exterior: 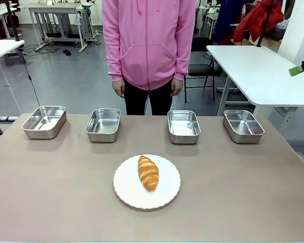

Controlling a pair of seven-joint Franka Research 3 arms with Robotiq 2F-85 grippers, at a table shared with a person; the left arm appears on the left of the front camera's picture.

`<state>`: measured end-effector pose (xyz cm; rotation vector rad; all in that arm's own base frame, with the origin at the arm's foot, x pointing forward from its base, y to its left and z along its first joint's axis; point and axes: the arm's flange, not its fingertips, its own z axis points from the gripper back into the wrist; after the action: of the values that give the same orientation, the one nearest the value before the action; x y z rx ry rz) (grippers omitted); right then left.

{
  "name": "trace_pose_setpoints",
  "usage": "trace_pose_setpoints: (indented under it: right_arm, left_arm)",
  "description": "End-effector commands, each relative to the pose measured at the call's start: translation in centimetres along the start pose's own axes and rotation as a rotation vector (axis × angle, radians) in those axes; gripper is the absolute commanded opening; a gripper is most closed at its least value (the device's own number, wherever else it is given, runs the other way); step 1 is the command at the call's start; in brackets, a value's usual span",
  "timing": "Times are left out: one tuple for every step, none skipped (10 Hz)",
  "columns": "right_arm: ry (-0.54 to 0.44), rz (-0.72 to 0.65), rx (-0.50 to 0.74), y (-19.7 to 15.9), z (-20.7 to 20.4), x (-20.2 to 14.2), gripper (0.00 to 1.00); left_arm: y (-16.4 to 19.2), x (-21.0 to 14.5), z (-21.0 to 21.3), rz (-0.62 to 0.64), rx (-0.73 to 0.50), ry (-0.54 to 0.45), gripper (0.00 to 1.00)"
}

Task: Place the bread in the container.
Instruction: Place the Butter Roll into the Airtight Container indicated by the human.

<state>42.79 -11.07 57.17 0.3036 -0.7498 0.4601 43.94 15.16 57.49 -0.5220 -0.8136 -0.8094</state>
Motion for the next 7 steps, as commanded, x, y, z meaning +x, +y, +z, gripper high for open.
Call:
trace_pose_setpoints:
  right_arm:
    - [-0.009,-0.002,0.010,-0.07,0.03,-0.02,1.00]
    - [-0.009,-0.002,0.010,-0.07,0.03,-0.02,1.00]
    - [-0.009,-0.002,0.010,-0.07,0.03,-0.02,1.00]
    - [-0.009,-0.002,0.010,-0.07,0.03,-0.02,1.00]
    - [-0.009,-0.002,0.010,-0.07,0.03,-0.02,1.00]
    - [-0.009,-0.002,0.010,-0.07,0.03,-0.02,1.00]
    - [-0.009,-0.002,0.010,-0.07,0.03,-0.02,1.00]
  left_arm:
    - [-0.08,0.10,0.01,-0.012,-0.002,-0.003,1.00]
    - [-0.08,0.10,0.01,-0.012,-0.002,-0.003,1.00]
    - [-0.08,0.10,0.01,-0.012,-0.002,-0.003,1.00]
    - [-0.08,0.10,0.01,-0.012,-0.002,-0.003,1.00]
    - [-0.08,0.10,0.01,-0.012,-0.002,-0.003,1.00]
    - [-0.08,0.10,0.01,-0.012,-0.002,-0.003,1.00]
    - [-0.08,0.10,0.01,-0.012,-0.002,-0.003,1.00]
